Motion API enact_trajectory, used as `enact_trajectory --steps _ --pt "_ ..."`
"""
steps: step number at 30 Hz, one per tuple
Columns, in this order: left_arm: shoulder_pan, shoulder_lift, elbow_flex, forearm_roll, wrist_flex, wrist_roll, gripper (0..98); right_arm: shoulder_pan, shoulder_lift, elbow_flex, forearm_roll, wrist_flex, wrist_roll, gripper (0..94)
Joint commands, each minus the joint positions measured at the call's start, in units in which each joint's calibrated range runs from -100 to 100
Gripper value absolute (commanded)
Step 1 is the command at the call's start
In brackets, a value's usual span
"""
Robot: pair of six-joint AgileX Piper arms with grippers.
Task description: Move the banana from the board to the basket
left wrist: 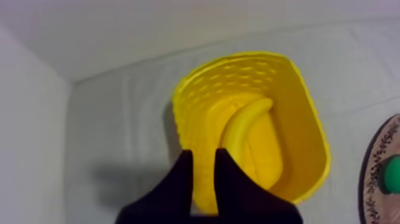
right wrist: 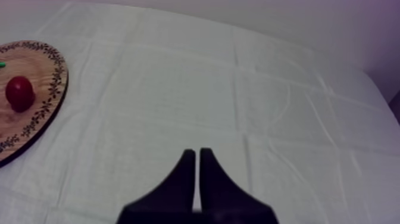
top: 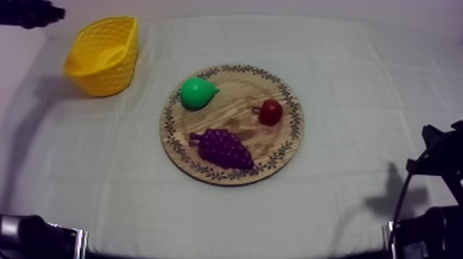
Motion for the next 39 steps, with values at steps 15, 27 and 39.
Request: enact_trajectory --steps 15,27,39 --pt "-0.9 -66.9 45.7 0.05 -3.2 6.2 0.3 0.0 0.0 0.0 0.0 0.0 0.0 0.3" --pt "2.7 -85.3 64.5 1.22 -4.8 8.8 0.2 0.0 0.0 0.0 0.0 0.0 0.0 0.3" --pt "2.9 -91.5 78.3 3.68 -10.8 7.4 0.2 0.0 0.0 0.0 0.0 0.0 0.0 0.3"
